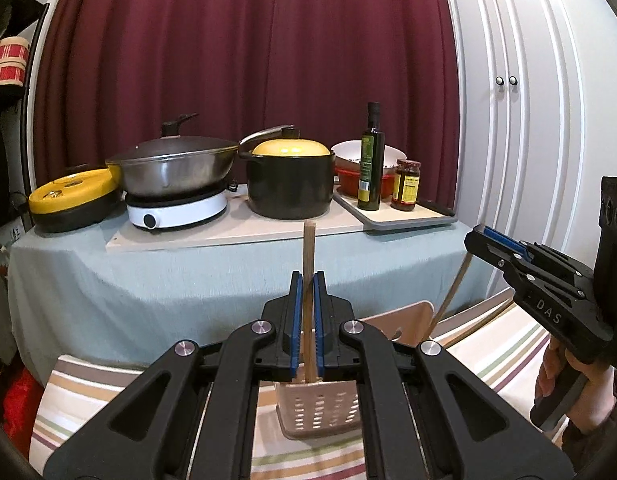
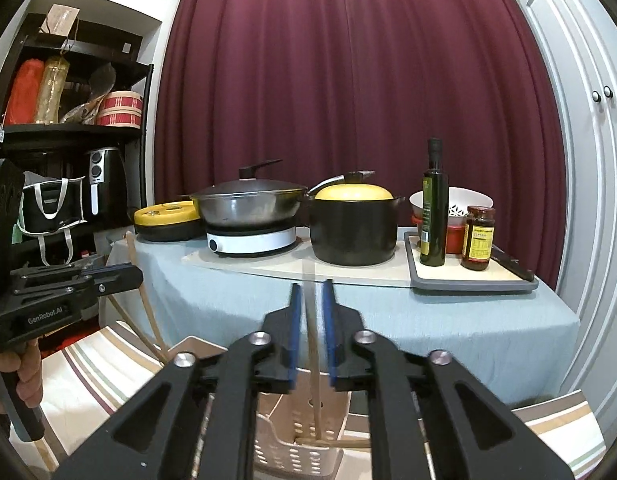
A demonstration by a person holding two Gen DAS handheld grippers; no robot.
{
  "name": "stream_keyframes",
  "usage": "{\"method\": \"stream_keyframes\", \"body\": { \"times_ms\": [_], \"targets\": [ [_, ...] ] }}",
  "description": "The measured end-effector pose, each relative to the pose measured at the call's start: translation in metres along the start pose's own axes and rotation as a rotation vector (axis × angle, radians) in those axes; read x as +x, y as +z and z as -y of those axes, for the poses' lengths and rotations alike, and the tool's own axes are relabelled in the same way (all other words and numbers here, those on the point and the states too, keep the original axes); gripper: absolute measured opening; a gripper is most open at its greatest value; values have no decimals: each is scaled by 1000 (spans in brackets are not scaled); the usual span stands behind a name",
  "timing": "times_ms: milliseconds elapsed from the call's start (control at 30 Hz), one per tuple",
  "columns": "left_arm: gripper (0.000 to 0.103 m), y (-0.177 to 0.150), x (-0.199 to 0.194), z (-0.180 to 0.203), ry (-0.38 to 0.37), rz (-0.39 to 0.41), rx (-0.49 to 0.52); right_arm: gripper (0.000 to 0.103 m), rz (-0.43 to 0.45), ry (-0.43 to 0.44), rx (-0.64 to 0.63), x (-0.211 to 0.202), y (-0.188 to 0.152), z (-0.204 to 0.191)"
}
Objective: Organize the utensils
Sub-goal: 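Open the right gripper into the caddy while the left gripper releases its chopstick, then move both open grippers back toward the remaining chopsticks on the table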
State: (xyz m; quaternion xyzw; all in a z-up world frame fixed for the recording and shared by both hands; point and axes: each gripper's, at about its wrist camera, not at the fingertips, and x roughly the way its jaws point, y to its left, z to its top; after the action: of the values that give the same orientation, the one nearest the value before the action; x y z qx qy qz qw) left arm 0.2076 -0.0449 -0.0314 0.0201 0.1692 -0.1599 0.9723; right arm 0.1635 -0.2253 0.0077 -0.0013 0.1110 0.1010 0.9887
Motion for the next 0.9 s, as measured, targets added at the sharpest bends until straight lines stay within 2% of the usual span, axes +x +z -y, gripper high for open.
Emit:
{"method": "stream_keyframes", "body": {
  "times_ms": [100, 167, 233, 300, 433, 500, 700, 900],
  "targets": [
    [7, -1, -6, 1, 0, 3, 2, 34, 6, -14, -8, -6, 1, -2],
    [8, -1, -10, 1, -4, 5, -3, 37, 9, -21, -15, -12, 3, -4],
    [14, -1, -17, 1, -9, 11, -13, 39, 12, -19, -11, -17, 5, -5],
    [28, 0, -24, 2, -11, 23, -21, 42, 20, -22, -13, -24, 6, -7],
    [30, 0, -42, 5, -15, 45, -19, 44, 32, -28, -17, -44, 7, -8],
    [36, -2, -51, 7, -14, 53, -22, 44, 37, -32, -14, -53, 7, -7],
    [43, -12, -78, 12, 14, 71, -19, 44, 39, -52, -12, -77, 2, -5],
    [46, -29, -99, 12, 34, 62, -34, 44, 11, -73, -4, -99, -14, -8]
  ]
}}
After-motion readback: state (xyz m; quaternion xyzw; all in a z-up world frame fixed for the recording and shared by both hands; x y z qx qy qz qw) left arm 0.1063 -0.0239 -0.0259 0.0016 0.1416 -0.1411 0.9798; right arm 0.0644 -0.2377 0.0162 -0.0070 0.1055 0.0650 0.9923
